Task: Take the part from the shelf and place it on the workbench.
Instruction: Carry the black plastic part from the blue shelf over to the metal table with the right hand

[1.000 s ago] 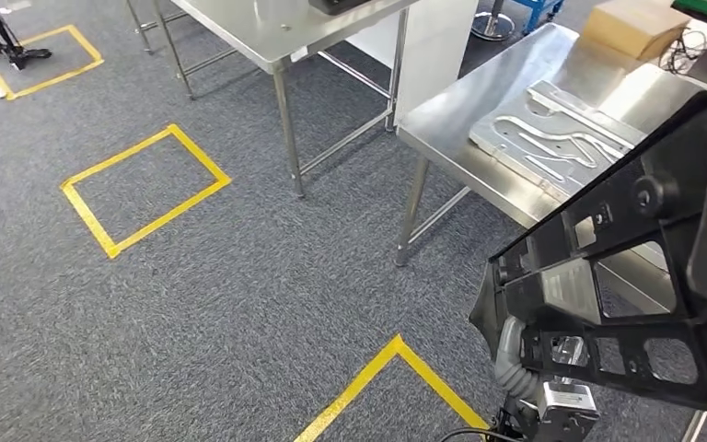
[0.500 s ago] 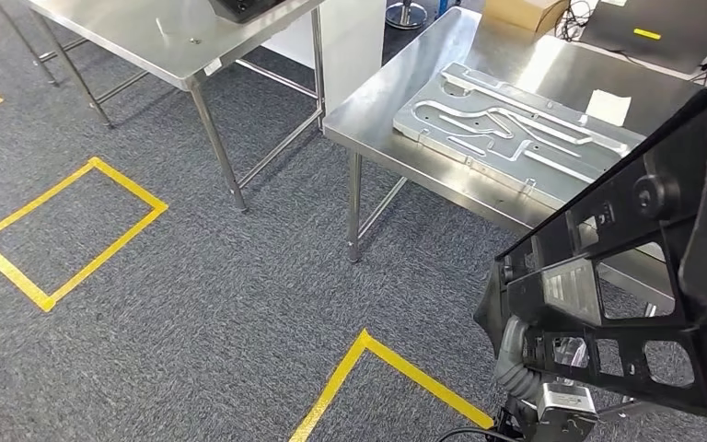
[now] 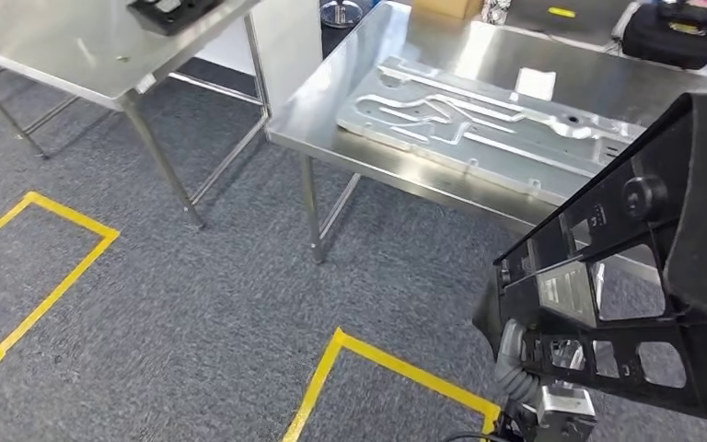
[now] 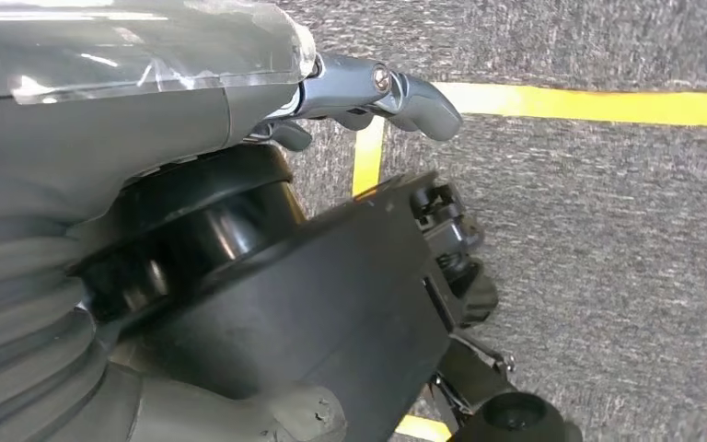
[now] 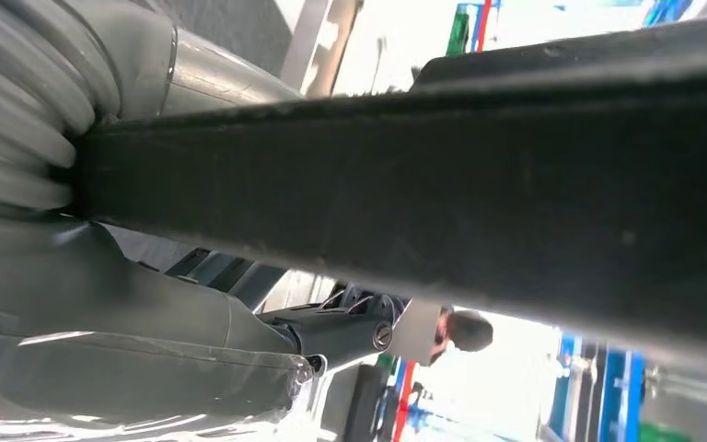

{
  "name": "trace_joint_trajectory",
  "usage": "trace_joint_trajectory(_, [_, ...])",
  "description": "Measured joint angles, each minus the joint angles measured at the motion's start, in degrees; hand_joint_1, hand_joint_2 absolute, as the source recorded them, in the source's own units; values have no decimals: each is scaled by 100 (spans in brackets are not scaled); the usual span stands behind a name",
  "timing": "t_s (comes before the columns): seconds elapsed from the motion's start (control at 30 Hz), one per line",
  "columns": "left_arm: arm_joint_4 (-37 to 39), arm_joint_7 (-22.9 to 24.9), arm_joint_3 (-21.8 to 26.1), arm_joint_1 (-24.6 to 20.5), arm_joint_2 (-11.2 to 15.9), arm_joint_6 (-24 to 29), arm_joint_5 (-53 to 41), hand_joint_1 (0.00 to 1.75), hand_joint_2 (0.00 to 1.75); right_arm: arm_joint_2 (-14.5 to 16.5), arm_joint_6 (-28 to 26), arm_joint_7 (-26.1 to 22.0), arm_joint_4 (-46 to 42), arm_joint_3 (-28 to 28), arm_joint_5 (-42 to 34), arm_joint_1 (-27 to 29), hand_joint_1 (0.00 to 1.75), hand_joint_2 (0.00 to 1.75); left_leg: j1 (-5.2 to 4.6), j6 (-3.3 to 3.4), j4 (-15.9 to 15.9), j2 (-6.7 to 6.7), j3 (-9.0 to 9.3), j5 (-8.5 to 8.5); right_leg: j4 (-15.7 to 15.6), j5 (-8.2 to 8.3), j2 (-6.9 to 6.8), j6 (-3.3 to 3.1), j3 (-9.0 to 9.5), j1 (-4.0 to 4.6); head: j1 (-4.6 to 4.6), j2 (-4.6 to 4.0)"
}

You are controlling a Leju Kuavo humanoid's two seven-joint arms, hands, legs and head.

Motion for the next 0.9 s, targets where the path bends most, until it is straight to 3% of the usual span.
trace_joint_trajectory(0.03, [0,0,0,-5,0,3,0,0,175,0,-1,0,-1,2,0,3,175,175,3,-34,-6,49,22,-14,-4,5,83,-32,-6,-4,-6,0])
trace_joint_trajectory(0.1, [0,-1,0,-15,3,9,0,0,175,1,-2,-2,-3,3,1,7,175,175,27,-104,100,-103,15,-127,-32,23,224,-96,-2,-30,-16,0])
trace_joint_trajectory(0.13, [0,-1,0,-20,4,8,-2,0,175,3,-2,-2,-4,5,2,4,175,175,41,-130,316,-267,-72,-274,-46,34,292,-130,3,-46,-28,0])
trace_joint_trajectory(0.2, [0,-1,0,-18,7,1,-4,0,175,7,-2,-1,-3,9,2,-2,175,175,54,-144,1064,-552,-420,-657,-45,39,431,-180,-6,-35,-49,0])
trace_joint_trajectory(0.23, [0,0,0,-13,8,-4,-5,0,175,9,-2,1,0,11,2,0,175,175,56,-142,1439,-593,-603,-795,-37,40,508,-195,-11,-23,-52,0])
trace_joint_trajectory(0.27, [0,0,0,-9,9,-7,-5,0,175,9,-4,1,5,11,3,5,175,175,55,-133,1648,-605,-716,-817,-25,39,596,-203,-14,-10,-51,0])
trace_joint_trajectory(0.3, [0,0,0,-8,10,-12,-4,0,175,9,-6,2,9,11,6,9,175,175,55,-115,1635,-614,-731,-717,-8,37,689,-206,-16,1,-52,0])
trace_joint_trajectory(0.33, [0,0,0,-7,11,-19,-4,0,175,9,-8,2,13,11,10,12,175,175,55,-87,1394,-642,-642,-516,9,34,783,-207,-15,9,-52,0])
trace_joint_trajectory(0.4, [0,2,1,-9,13,-32,-2,0,175,9,-10,2,15,11,23,17,175,175,60,-10,629,-899,-336,-100,28,33,956,-200,-17,7,-53,-1])
trace_joint_trajectory(0.47, [0,26,2,-16,13,-32,10,0,175,10,-9,4,15,12,43,17,175,175,55,26,166,-1187,-171,59,41,49,1091,-149,-51,-15,-49,-1])
trace_joint_trajectory(0.5, [0,47,3,-19,14,-30,21,0,175,10,-8,8,16,15,54,21,175,175,42,30,124,-1237,-158,54,38,67,1158,-106,-77,-39,-52,-1])
trace_joint_trajectory(0.57, [0,96,7,-19,11,-26,43,0,175,9,-8,16,18,21,80,35,175,175,43,60,57,-1098,-134,106,41,94,1243,-21,-121,-58,-67,0])
trace_joint_trajectory(0.63, [0,130,11,-21,7,-22,56,0,175,7,-22,21,26,22,98,42,175,175,77,117,-23,-919,-103,157,252,-48,972,41,-235,-32,-33,0])
trace_joint_trajectory(0.7, [0,143,16,-13,2,-19,66,0,175,7,-38,29,46,23,112,33,175,175,81,149,-53,-732,-94,171,860,-391,581,99,-534,-36,15,-1])
trace_joint_trajectory(0.77, [0,152,31,7,1,-17,82,0,175,5,-55,60,73,24,147,29,175,175,77,149,-49,-533,-95,157,1421,-589,454,158,-811,-81,25,-1])
trace_joint_trajectory(0.8, [0,155,38,12,1,-16,90,0,175,3,-68,89,88,25,174,30,175,175,78,139,-46,-438,-91,146,1453,-540,424,184,-823,-106,26,-1])
trace_joint_trajectory(0.83, [0,157,44,13,1,-16,95,0,175,1,-79,121,104,25,203,30,175,175,80,123,-41,-354,-83,133,1282,-403,388,206,-727,-128,26,0])
trace_joint_trajectory(0.9, [0,163,50,6,2,-19,98,0,175,-4,-89,183,138,25,253,25,175,175,77,64,-15,-216,-60,86,559,-82,207,215,-315,-138,26,0])
